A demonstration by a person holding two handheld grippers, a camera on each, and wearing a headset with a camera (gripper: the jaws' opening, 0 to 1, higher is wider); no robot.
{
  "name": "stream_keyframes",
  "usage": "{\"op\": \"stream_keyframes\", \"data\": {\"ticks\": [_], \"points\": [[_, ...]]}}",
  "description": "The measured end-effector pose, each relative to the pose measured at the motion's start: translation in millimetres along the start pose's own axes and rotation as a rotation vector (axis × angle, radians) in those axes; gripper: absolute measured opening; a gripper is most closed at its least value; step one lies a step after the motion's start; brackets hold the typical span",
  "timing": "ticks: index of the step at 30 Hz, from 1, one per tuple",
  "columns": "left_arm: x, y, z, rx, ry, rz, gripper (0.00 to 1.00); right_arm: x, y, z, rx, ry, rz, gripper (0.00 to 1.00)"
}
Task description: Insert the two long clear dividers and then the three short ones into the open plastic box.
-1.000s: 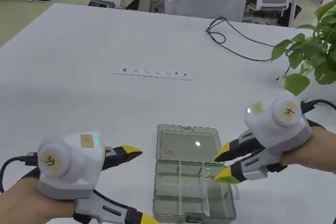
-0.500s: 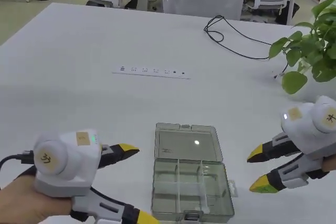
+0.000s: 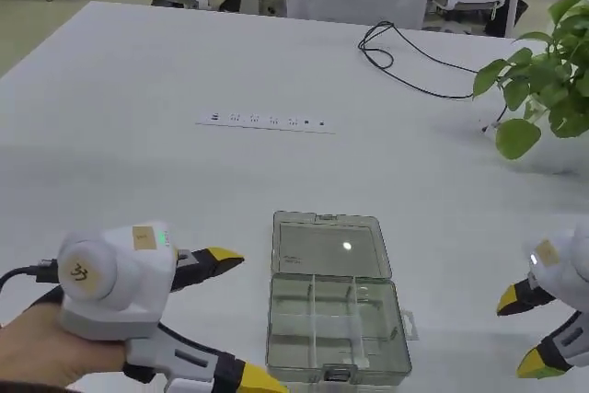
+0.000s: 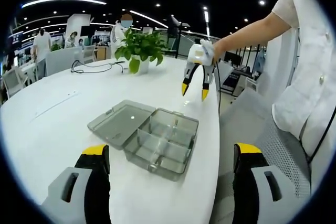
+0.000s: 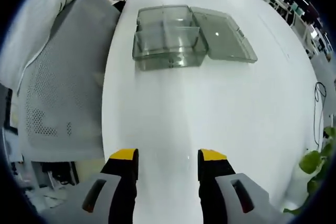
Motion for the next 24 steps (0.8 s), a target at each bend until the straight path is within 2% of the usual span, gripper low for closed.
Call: {"op": "stream_keyframes", "data": {"ticks": [5, 11, 16, 22, 24], "points": [[-0.4, 0.4, 0.0, -0.001, 0.001, -0.001, 1.00, 5.9, -10.3, 14.0, -0.060, 0.018, 0.010, 0.47], [-0.4, 0.4, -0.2, -0.002, 0.006, -0.001, 1.00, 8.5, -18.5, 18.4, -0.091, 0.031, 0.011, 0.44], [-0.8, 0.2, -0.4, -0.002, 0.009, -0.004, 1.00, 6.9, -26.8, 17.9, -0.135, 0.074, 0.010, 0.44], [-1.1, 0.7, 0.6, -0.005, 0.009, -0.003, 1.00, 7.5, -30.5, 19.5, -0.149, 0.100, 0.021, 0.41], [-1.0, 1.0, 1.2, -0.006, 0.009, -0.002, 1.00, 8.4, -31.0, 20.7, -0.144, 0.085, 0.024, 0.40]]}}
Point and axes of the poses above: the centre of the closed fingertips' face, and the gripper's own axes: y roughly backward along the fingers, x roughly to its right, z roughly out of its underside, the point moved 10 cm from there along y, roughly backward along the fingers, and after that the axes turned 10 degrees about -z, right-handed, at the moved point
